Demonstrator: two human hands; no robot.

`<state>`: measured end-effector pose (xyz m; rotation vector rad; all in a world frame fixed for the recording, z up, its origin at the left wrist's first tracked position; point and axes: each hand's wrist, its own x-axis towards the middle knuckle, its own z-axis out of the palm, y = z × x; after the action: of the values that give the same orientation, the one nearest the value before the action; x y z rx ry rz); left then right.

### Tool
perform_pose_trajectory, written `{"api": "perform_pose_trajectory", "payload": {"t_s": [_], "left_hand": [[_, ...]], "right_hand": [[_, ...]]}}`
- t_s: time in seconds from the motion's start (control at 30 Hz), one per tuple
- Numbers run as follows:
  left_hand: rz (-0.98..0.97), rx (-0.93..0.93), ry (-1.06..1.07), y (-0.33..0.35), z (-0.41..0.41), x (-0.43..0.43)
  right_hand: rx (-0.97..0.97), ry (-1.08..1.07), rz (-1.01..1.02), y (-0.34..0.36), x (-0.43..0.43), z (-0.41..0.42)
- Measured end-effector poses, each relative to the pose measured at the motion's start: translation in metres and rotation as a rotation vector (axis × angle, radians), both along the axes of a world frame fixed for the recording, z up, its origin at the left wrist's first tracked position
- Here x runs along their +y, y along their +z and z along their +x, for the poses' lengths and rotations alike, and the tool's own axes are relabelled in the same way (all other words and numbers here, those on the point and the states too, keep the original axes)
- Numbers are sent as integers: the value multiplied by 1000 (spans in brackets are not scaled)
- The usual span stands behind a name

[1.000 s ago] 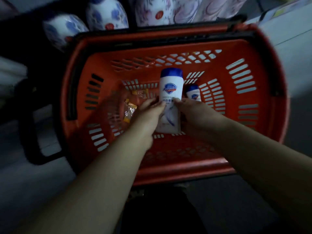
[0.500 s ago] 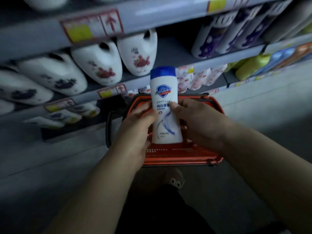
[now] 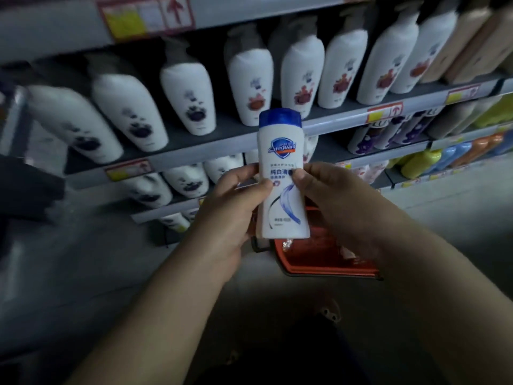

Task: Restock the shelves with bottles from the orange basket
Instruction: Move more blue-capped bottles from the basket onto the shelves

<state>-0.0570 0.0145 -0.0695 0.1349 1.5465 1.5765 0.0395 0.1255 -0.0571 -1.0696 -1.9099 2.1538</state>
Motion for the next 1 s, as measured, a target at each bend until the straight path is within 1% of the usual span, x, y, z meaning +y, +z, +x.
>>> {"api": "perform_pose_trajectory", "payload": {"t_s": [0.07,0.2,0.37,0.47,0.73,0.9,1.0], "left_hand": [[21,49,2,26,-8,-27],[57,127,9,70,-22,-73],[136,197,41,115,-36,-104],[194,235,37,136,-47,-107],[305,325,64,187,-77,-88],[364,429,110,219,-105,-90],[401,451,123,235,-124,-97]], "right_hand": [[45,6,14,22,-25,-9],[144,-2,-40,59,-65,-26],[206,20,33,105,-91,-43],[232,39,90,129,-94,-55],[343,72,145,189,-74,-90],[457,160,191,221,-71,-122],[525,184,212,235,-77,-142]]}}
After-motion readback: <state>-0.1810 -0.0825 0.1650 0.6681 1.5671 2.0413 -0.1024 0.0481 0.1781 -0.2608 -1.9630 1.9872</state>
